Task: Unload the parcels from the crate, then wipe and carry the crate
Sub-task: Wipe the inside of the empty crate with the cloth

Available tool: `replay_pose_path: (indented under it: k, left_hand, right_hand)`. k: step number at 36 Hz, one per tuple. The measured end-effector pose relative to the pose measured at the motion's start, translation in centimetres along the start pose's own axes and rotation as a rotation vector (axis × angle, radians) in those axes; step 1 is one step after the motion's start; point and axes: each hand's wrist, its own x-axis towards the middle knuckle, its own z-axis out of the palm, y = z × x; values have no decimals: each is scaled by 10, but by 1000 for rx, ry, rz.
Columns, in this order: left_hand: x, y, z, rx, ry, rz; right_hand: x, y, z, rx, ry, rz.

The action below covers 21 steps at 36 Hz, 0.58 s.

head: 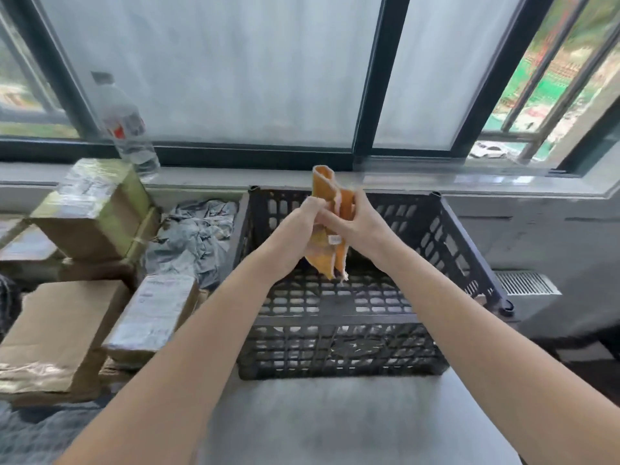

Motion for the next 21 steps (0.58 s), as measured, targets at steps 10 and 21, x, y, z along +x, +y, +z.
replay_pose_path:
  k: [10, 21]
  left_hand:
    - [26, -22, -37, 295, 273, 188]
    - [47, -34, -37, 89, 1, -104]
  right_hand:
    - [15, 14, 2, 197, 133, 83]
    - [34, 29, -20, 475, 44, 250]
